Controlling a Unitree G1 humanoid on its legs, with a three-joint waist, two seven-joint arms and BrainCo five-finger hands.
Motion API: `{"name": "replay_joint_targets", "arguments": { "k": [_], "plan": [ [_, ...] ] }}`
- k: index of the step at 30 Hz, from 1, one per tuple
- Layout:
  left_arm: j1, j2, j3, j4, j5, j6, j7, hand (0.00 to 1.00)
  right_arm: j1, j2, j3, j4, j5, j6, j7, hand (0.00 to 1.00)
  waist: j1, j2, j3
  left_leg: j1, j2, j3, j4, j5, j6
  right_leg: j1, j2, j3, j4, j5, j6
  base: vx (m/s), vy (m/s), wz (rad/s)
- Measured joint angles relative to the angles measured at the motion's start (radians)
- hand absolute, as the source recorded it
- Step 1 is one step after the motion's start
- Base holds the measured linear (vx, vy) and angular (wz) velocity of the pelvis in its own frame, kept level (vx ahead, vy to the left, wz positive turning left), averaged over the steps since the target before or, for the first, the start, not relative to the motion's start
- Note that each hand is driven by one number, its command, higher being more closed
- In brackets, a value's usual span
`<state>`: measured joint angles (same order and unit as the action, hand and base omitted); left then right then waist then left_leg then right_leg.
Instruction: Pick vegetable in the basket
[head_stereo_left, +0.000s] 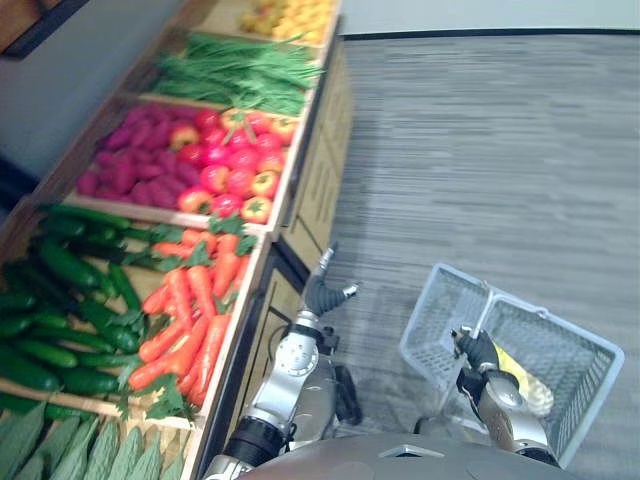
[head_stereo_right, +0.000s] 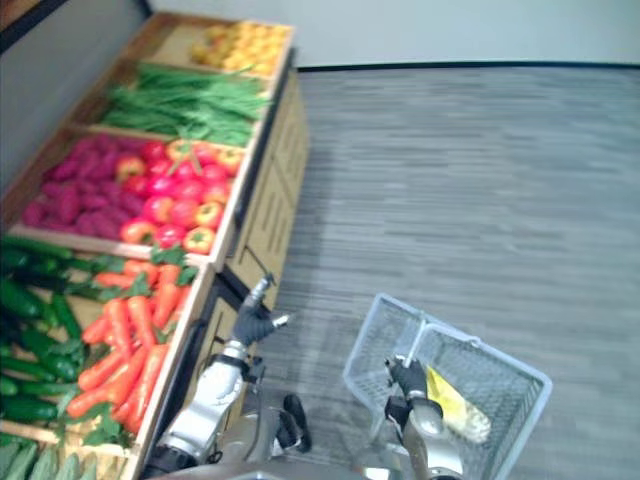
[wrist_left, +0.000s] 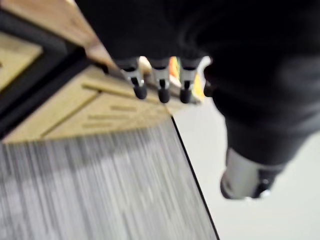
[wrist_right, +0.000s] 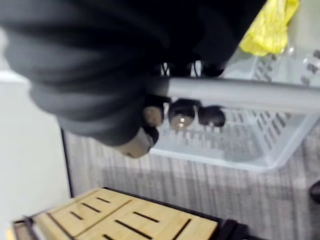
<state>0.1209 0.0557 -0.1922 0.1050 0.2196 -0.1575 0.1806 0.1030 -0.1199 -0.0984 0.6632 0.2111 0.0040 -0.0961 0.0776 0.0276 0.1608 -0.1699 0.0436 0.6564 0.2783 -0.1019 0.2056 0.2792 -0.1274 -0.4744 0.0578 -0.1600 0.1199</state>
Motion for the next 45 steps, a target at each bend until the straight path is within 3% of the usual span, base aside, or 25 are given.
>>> {"name": "replay_joint_targets", "arguments": {
  "k": [1, 3, 5, 6, 7, 8, 9, 10, 11, 12, 13, 14, 15, 17, 19, 20, 21, 24, 28, 32, 36, 38, 42, 45],
  "plan": [
    [0.048, 0.003, 0.020, -0.034, -0.008, 0.000, 0.000, 0.00, -0.013, 0.001, -0.014, 0.054, -0.036, 0.001, -0.002, 1.00, 0.009, -0.017, -0.019, 0.040, -0.023, -0.021, -0.026, -0.012, -0.001, 0.022, -0.004, -0.022, 0.048, 0.014, 0.019, 0.36, 0.045, 1.15],
    [0.094, 0.004, 0.027, -0.067, -0.013, -0.004, 0.000, 0.00, -0.026, 0.001, -0.030, 0.113, -0.084, 0.000, -0.011, 1.00, 0.031, -0.017, -0.043, 0.078, -0.030, -0.067, -0.063, -0.023, -0.018, -0.004, -0.007, -0.039, 0.191, 0.042, 0.027, 0.40, 0.005, 0.94],
    [0.114, 0.006, 0.027, -0.082, -0.012, -0.006, 0.001, 0.00, -0.028, 0.001, -0.059, 0.175, -0.146, -0.001, -0.023, 1.00, 0.027, -0.008, -0.053, 0.141, -0.029, -0.188, -0.130, -0.034, -0.041, -0.148, -0.042, 0.010, 0.590, 0.119, 0.065, 0.39, -0.024, 1.44],
    [0.113, 0.006, 0.028, -0.083, -0.012, -0.006, 0.002, 0.00, -0.028, 0.001, -0.059, 0.183, -0.151, -0.002, -0.023, 1.00, 0.026, -0.010, -0.052, 0.150, -0.030, -0.209, -0.138, -0.036, -0.046, -0.170, -0.045, 0.027, 0.640, 0.104, 0.064, 0.33, -0.120, 1.60],
    [0.116, 0.002, 0.042, -0.083, -0.011, -0.004, 0.020, 0.00, -0.034, 0.000, -0.064, 0.194, -0.171, -0.019, -0.028, 1.00, 0.021, -0.012, -0.052, 0.183, -0.035, -0.290, -0.161, -0.037, -0.071, -0.268, -0.052, 0.096, 0.796, 0.012, 0.040, 0.39, -0.203, 1.38],
    [0.119, -0.003, 0.047, -0.083, -0.012, -0.004, 0.026, 0.00, -0.038, -0.007, -0.093, 0.197, -0.189, -0.034, -0.038, 1.00, 0.020, -0.003, -0.055, 0.201, -0.034, -0.349, -0.170, -0.033, -0.077, -0.308, -0.047, 0.122, 0.819, -0.042, 0.012, 0.43, -0.276, 2.02],
    [0.116, -0.010, 0.047, -0.083, -0.013, -0.005, 0.036, 0.00, -0.033, -0.021, -0.137, 0.203, -0.192, -0.046, -0.041, 1.00, 0.013, 0.014, -0.060, 0.218, -0.026, -0.440, -0.174, -0.028, -0.091, -0.352, -0.037, 0.158, 0.796, -0.098, -0.023, 0.33, -0.261, 1.72],
    [0.112, -0.014, 0.048, -0.083, -0.015, -0.006, 0.042, 0.00, -0.029, -0.022, -0.165, 0.208, -0.190, -0.053, -0.044, 1.00, 0.010, 0.023, -0.059, 0.223, -0.020, -0.489, -0.174, -0.027, -0.102, -0.374, -0.020, 0.188, 0.766, -0.115, -0.043, 0.25, -0.294, 2.20],
    [0.104, -0.020, 0.052, -0.083, -0.040, -0.008, 0.052, 0.00, -0.029, -0.027, -0.229, 0.225, -0.183, -0.057, -0.063, 1.00, -0.002, 0.034, -0.061, 0.219, -0.008, -0.591, -0.172, -0.028, -0.133, -0.414, 0.024, 0.305, 0.671, -0.141, -0.048, 0.19, -0.346, 2.50],
    [0.096, -0.019, 0.059, -0.080, -0.055, -0.008, 0.061, 0.00, -0.019, -0.029, -0.275, 0.243, -0.169, -0.057, -0.072, 1.00, -0.021, 0.036, -0.058, 0.199, -0.012, -0.703, -0.167, -0.026, -0.163, -0.435, 0.075, 0.491, 0.555, -0.139, -0.043, 0.16, -0.458, 2.67],
    [0.095, -0.016, 0.063, -0.080, -0.057, -0.009, 0.063, 0.00, -0.012, -0.029, -0.294, 0.255, -0.154, -0.057, -0.074, 1.00, -0.029, 0.029, -0.058, 0.183, -0.020, -0.759, -0.164, -0.026, -0.188, -0.442, 0.089, 0.603, 0.494, -0.136, -0.038, 0.09, -0.413, 2.79],
    [0.090, 0.007, 0.068, -0.089, -0.074, -0.013, 0.064, 0.00, 0.003, -0.015, -0.320, 0.292, -0.135, -0.053, -0.082, 1.00, -0.034, -0.038, -0.060, 0.162, -0.069, -0.839, -0.149, -0.037, -0.228, -0.407, 0.065, 0.781, 0.313, -0.087, -0.011, 0.05, -0.546, 2.39],
    [0.100, -0.004, 0.072, -0.064, -0.082, -0.002, 0.061, 0.00, 0.012, -0.017, -0.344, 0.346, -0.105, -0.041, -0.092, 1.00, -0.019, -0.024, -0.055, 0.150, -0.047, -0.872, -0.122, -0.028, -0.264, -0.385, 0.069, 0.731, 0.317, -0.113, -0.027, 0.02, -0.372, 1.98],
    [0.155, -0.025, 0.079, -0.103, -0.082, -0.006, 0.060, 0.00, 0.032, -0.026, -0.352, 0.355, -0.094, -0.019, -0.104, 1.00, 0.010, 0.014, -0.060, 0.153, -0.013, -0.827, -0.129, -0.001, -0.269, -0.347, 0.081, 0.637, 0.290, -0.111, -0.062, 0.03, -0.307, 1.40],
    [0.161, -0.031, 0.098, -0.136, -0.080, -0.006, 0.058, 0.00, 0.052, -0.009, -0.362, 0.356, -0.074, 0.001, -0.105, 1.00, 0.011, 0.022, -0.063, 0.152, 0.012, -0.822, -0.158, 0.021, -0.276, -0.306, 0.082, 0.526, 0.272, -0.116, -0.087, 0.03, -0.238, 1.54],
    [0.160, -0.042, 0.120, -0.163, -0.078, -0.006, 0.059, 0.00, 0.062, 0.005, -0.360, 0.355, -0.076, 0.005, -0.106, 1.00, 0.011, 0.019, -0.062, 0.145, 0.039, -0.751, -0.151, 0.021, -0.279, -0.279, 0.081, 0.464, 0.251, -0.109, -0.098, 0.05, -0.210, 1.43],
    [0.148, -0.048, 0.136, -0.175, -0.075, -0.006, 0.059, 0.00, 0.069, 0.024, -0.349, 0.347, -0.078, 0.006, -0.106, 1.00, 0.009, 0.015, -0.062, 0.133, 0.066, -0.614, -0.133, 0.023, -0.277, -0.262, 0.073, 0.410, 0.239, -0.104, -0.103, 0.04, -0.144, 1.29],
    [0.116, -0.049, 0.161, -0.201, -0.066, -0.005, 0.060, 0.00, 0.073, 0.030, -0.363, 0.335, -0.079, 0.006, -0.106, 1.00, 0.005, 0.012, -0.062, 0.159, 0.110, -0.344, -0.145, 0.041, -0.249, -0.257, 0.048, 0.343, 0.242, -0.104, -0.104, 0.01, -0.026, 0.92],
    [0.068, -0.034, 0.228, -0.184, -0.032, -0.002, 0.070, 0.00, 0.069, 0.007, -0.372, 0.350, -0.119, 0.006, -0.108, 1.00, -0.018, 0.008, -0.063, 0.159, 0.060, -0.346, -0.189, 0.078, -0.238, -0.246, 0.000, 0.315, 0.220, -0.093, -0.083, -0.02, 0.136, 0.35],
    [-0.042, 0.067, 0.240, -0.090, 0.003, 0.021, 0.102, 0.00, 0.081, 0.005, -0.410, 0.353, -0.138, -0.012, -0.104, 1.00, -0.063, 0.005, -0.080, 0.207, 0.008, -0.394, -0.385, 0.196, -0.235, -0.216, -0.009, 0.271, 0.109, -0.047, -0.052, -0.06, 0.146, 0.35],
    [-0.090, 0.198, 0.161, 0.009, 0.122, 0.034, 0.085, 0.00, 0.084, 0.024, -0.440, 0.355, -0.138, -0.011, -0.105, 1.00, -0.091, 0.009, -0.080, 0.205, 0.006, -0.375, -0.386, 0.197, -0.232, -0.204, -0.004, 0.289, 0.054, -0.008, -0.045, -0.04, 0.066, -0.09],
    [-0.129, 0.231, 0.104, 0.066, 0.168, 0.036, 0.073, 0.00, 0.083, 0.028, -0.438, 0.354, -0.138, -0.011, -0.104, 1.00, -0.094, 0.020, -0.076, 0.205, 0.009, -0.360, -0.386, 0.195, -0.234, -0.207, 0.003, 0.314, 0.029, 0.012, -0.045, -0.03, 0.047, -0.37],
    [-0.243, 0.293, -0.028, 0.195, 0.335, 0.035, 0.034, 0.00, 0.059, 0.034, -0.426, 0.355, -0.139, -0.011, -0.103, 1.00, -0.129, 0.034, -0.061, 0.186, 0.020, -0.323, -0.386, 0.186, -0.241, -0.240, 0.015, 0.353, 0.008, 0.034, -0.045, -0.02, 0.037, -0.31],
    [-0.310, 0.331, -0.109, 0.260, 0.440, 0.031, 0.012, 0.00, 0.049, 0.035, -0.425, 0.355, -0.139, -0.011, -0.104, 1.00, -0.144, 0.030, -0.044, 0.177, 0.028, -0.293, -0.386, 0.182, -0.246, -0.265, 0.023, 0.376, 0.003, 0.041, -0.046, 0.01, 0.007, -0.34]
  ]
}}
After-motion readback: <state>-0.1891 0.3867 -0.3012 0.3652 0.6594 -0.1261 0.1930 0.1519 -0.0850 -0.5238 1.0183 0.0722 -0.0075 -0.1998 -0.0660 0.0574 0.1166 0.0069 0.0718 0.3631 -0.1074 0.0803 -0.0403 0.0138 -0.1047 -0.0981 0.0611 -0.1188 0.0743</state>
